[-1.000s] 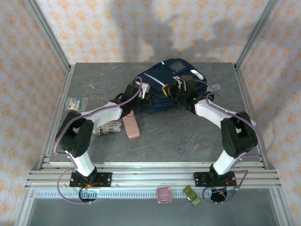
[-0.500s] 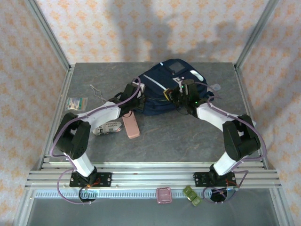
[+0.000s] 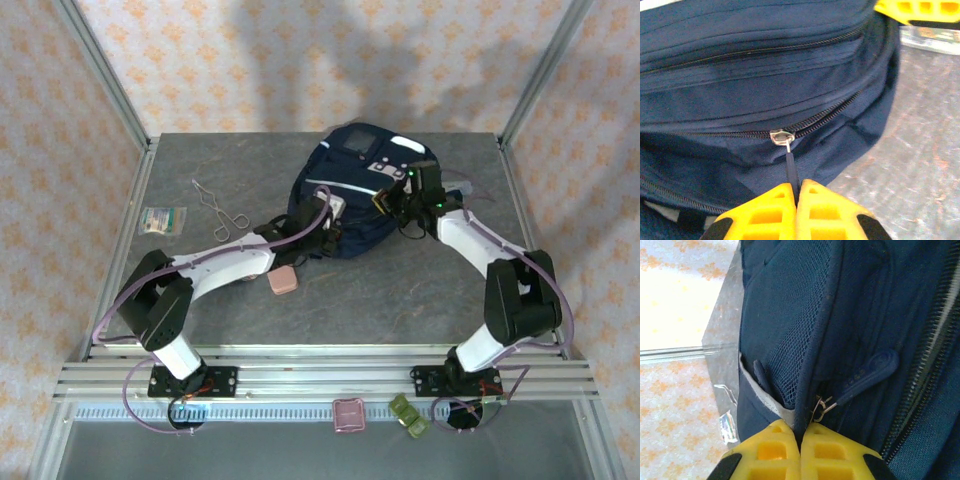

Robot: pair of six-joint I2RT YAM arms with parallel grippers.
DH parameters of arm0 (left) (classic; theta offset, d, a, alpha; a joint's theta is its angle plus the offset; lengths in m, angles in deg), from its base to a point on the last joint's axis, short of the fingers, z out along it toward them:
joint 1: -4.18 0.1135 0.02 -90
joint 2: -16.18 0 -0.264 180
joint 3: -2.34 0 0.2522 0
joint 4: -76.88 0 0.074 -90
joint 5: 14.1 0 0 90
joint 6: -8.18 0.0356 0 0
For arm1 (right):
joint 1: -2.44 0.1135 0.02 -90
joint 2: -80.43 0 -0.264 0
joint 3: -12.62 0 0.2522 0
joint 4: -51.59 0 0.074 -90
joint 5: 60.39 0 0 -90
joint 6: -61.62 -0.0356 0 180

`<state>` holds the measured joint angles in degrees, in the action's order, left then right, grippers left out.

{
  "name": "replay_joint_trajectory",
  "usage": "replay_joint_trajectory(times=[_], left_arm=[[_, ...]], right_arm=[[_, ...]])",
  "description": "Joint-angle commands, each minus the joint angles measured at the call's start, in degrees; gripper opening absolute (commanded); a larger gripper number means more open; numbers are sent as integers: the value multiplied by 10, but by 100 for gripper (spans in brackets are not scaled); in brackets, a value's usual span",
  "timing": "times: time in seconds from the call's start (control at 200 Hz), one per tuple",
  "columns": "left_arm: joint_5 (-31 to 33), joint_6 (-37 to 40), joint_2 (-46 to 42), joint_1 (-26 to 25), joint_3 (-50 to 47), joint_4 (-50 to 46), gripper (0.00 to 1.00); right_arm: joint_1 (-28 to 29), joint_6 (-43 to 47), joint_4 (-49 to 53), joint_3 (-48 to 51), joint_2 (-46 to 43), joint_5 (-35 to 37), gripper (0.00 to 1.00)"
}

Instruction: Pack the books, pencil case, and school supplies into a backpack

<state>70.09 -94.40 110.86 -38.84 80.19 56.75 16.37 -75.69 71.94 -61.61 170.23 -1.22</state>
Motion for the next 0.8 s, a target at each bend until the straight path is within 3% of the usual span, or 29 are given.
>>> replay_joint_trajectory(times=[0.0,0.09,0.19,0.325,0.511,0.796], left_arm=[[-24,-18,20,-26,17,-11,0],[10,-13,40,-26,30,-19,0],[13,-10,54,-26,40,-28,0],[-5,-14,53,-26,28,-12,0],[-22,-16,44,-25,15,11,0],[-27,-17,41,-27,18,12,0]], right_arm=[[-28,36,0,-5,-21,70,0],[-30,32,0,4,-25,54,0],[-23,24,3,21,-45,34,25],[-19,8,12,86,-101,48,36],[-9,-35,-72,192,-141,1,39],[21,-62,-122,157,-85,-9,37]])
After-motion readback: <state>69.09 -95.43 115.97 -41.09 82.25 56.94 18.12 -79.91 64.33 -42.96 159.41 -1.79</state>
